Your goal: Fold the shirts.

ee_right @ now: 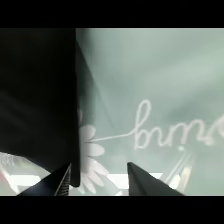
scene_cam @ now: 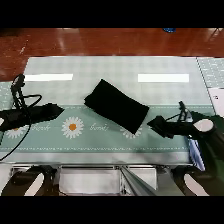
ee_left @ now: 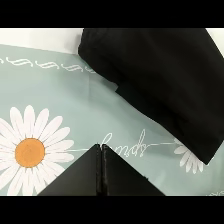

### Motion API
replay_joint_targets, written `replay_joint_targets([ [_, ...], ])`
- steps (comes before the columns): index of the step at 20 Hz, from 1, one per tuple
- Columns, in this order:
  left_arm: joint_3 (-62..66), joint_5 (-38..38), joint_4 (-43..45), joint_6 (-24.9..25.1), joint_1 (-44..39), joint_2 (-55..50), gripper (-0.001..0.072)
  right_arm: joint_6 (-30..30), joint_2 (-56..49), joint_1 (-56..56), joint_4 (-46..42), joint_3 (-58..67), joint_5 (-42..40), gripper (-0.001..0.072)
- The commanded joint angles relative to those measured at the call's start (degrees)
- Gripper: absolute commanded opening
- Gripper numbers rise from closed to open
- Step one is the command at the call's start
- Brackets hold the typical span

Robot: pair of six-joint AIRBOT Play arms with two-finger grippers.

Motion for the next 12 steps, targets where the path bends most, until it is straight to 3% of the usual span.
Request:
replay_joint_targets([
  [1, -0.04, 0.09, 0.00, -0.02, -0.02, -0.04, 0.0018, -11.52, -11.58, 2.43, 14.40, 2.23, -2.49, 0.0407],
  [6, -0.04, 0.11, 0.00, -0.02, -0.02, -0.04, 0.0018, -18.53, -27.26, 8.11, 22.49, 13.99, -0.09, 0.0406],
  [7, -0.04, 0.09, 0.00, -0.02, -0.02, -0.04, 0.0018, -18.73, -29.70, 9.55, 22.62, 17.05, 0.72, 0.0375],
  [9, -0.04, 0.04, -0.04, -0.04, -0.02, -0.04, 0.0018, -22.08, -32.24, 11.45, 22.95, 23.04, 3.21, 0.0020],
  [12, -0.04, 0.07, -0.22, -0.02, -0.02, -0.04, 0.0018, -22.10, -32.09, 12.13, 20.28, 33.77, 6.23, 0.0018],
])
